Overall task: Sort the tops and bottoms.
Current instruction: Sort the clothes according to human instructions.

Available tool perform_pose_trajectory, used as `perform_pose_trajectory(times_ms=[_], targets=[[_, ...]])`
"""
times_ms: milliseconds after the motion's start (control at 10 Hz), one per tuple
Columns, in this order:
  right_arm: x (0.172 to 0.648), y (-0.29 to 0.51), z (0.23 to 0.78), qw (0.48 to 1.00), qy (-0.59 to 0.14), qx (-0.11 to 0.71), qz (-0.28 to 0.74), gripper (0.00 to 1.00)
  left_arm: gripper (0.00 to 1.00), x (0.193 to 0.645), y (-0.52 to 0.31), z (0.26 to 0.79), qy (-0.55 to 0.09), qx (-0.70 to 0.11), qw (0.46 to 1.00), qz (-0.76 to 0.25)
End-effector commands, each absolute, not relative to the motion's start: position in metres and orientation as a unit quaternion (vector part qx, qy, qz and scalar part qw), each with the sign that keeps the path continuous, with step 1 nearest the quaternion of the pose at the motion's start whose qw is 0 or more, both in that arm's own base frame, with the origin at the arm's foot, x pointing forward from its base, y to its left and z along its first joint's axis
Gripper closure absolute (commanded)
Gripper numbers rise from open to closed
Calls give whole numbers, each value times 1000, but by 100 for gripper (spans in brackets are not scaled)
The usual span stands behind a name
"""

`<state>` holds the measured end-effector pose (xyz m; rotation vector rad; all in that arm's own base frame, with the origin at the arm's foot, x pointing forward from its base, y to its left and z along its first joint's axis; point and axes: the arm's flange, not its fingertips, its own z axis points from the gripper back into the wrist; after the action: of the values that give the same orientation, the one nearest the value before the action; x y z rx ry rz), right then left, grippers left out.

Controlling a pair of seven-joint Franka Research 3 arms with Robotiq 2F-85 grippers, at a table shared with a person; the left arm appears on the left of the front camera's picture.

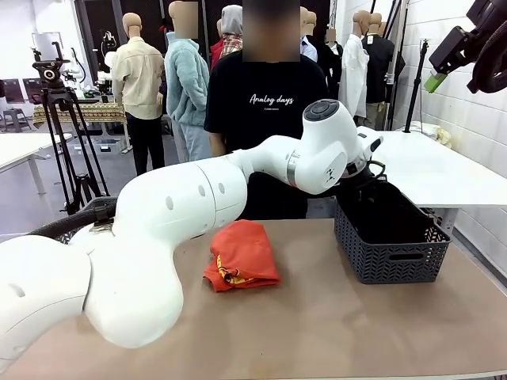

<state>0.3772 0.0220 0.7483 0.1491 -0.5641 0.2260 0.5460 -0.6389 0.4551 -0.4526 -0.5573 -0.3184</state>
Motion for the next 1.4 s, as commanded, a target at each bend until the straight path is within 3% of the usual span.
perform_pose_trajectory(times_ms=[0,100,200,1300], targets=[[378,21,747,951,-280,71,114,0,27,576,-676,483,-292,-219,919,-151],[378,21,747,951,-280,71,114,0,8,575,-674,490,-301,-221,916,-148],[378,21,747,951,-280,71,114,0,0,574,-671,498,-306,-223,914,-144],[378,21,747,951,-280,71,114,0,0,546,-631,500,-308,-241,909,-144]])
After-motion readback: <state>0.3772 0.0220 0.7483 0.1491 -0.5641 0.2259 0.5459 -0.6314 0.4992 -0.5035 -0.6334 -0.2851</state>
